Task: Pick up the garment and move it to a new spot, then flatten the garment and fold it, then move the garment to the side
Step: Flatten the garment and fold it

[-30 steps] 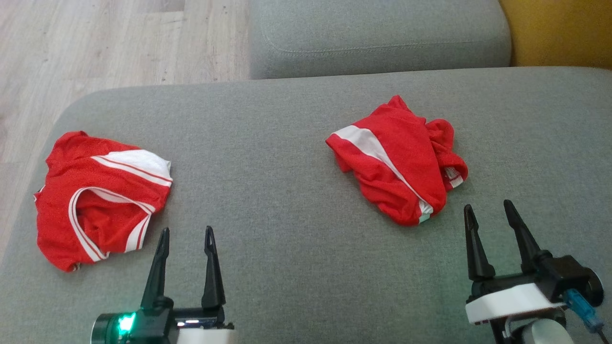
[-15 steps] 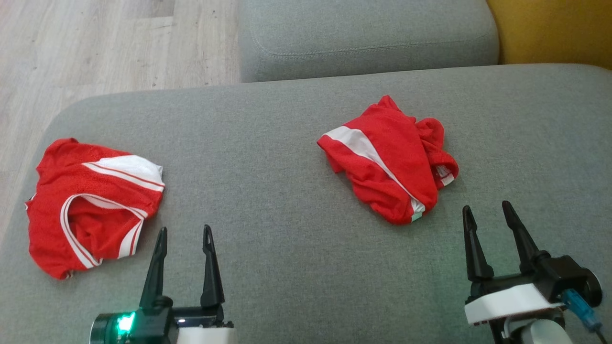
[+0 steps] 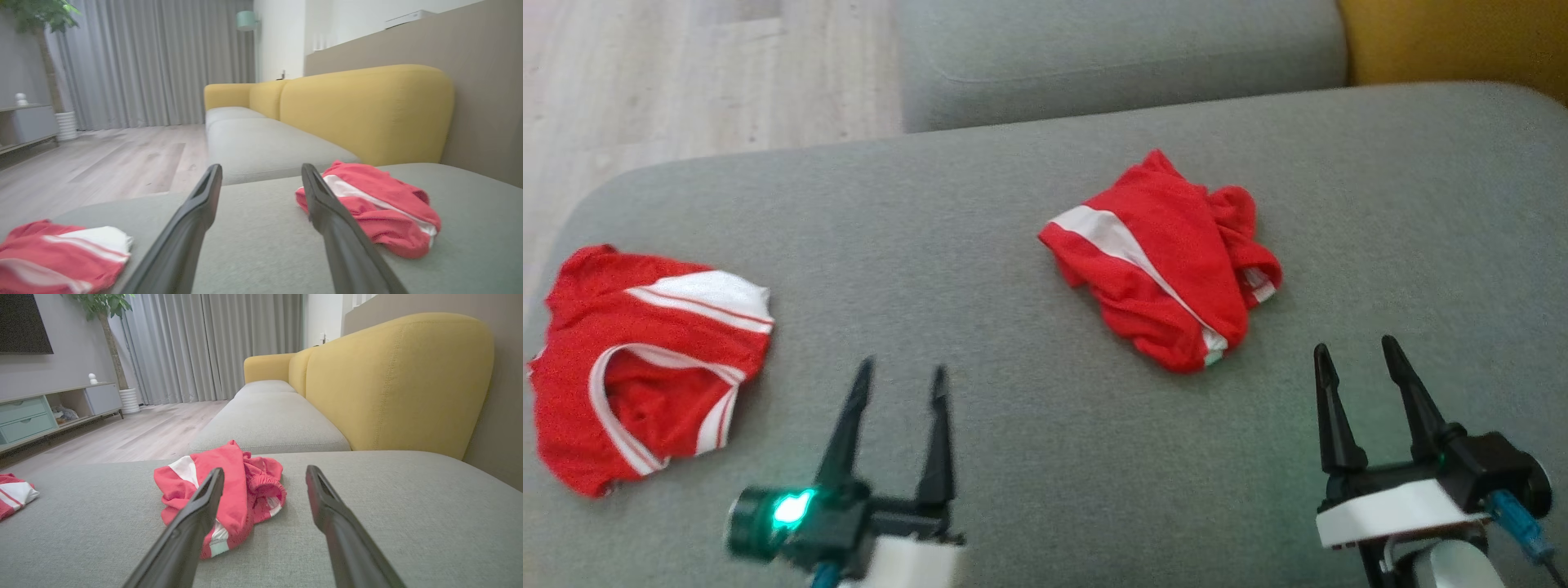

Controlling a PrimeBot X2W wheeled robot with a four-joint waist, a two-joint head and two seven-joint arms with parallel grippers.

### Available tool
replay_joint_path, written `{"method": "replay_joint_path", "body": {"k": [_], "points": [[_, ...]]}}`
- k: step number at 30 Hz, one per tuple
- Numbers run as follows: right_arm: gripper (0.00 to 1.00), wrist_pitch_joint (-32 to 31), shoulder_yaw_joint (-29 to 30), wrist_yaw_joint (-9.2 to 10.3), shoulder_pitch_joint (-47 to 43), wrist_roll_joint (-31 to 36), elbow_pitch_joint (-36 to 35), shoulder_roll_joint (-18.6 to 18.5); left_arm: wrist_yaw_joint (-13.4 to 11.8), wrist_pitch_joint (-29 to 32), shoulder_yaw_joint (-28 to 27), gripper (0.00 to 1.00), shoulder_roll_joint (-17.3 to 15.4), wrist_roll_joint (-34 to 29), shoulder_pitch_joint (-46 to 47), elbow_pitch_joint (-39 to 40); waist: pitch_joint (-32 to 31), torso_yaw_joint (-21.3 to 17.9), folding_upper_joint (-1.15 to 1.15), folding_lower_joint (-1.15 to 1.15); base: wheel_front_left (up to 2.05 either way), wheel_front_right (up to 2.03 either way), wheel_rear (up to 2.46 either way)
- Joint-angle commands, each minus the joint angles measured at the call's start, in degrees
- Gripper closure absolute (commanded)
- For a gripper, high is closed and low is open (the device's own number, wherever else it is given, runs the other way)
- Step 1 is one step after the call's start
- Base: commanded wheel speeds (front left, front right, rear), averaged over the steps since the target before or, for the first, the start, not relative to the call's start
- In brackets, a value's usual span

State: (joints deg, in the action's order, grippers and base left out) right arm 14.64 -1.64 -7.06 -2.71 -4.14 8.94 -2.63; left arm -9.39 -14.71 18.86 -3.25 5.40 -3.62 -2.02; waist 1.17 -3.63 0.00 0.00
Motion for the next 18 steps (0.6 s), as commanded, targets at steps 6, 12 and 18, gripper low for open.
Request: {"method": "replay_joint_path", "body": {"k": [6,12,18], "points": [[0.00,0.36,-2.06,-0.43,5.26,-1.39,-3.92,-0.25,5.14,-0.29,6.86,0.00,0.37,-1.50,11.41,-4.63,5.17,-5.90,0.00,0.00,0.00,0.00,0.00],[0.00,0.36,-2.80,-0.43,7.14,-2.95,-5.74,-0.25,8.74,-0.29,14.15,0.00,0.37,-3.12,19.19,-16.82,9.20,-10.66,0.00,0.00,0.00,0.00,0.00],[0.00,0.36,-3.55,-0.43,8.31,-3.84,-6.16,-0.25,9.74,-0.29,21.10,0.00,0.37,-1.27,27.84,-29.44,11.87,-14.63,0.00,0.00,0.00,0.00,0.00]]}}
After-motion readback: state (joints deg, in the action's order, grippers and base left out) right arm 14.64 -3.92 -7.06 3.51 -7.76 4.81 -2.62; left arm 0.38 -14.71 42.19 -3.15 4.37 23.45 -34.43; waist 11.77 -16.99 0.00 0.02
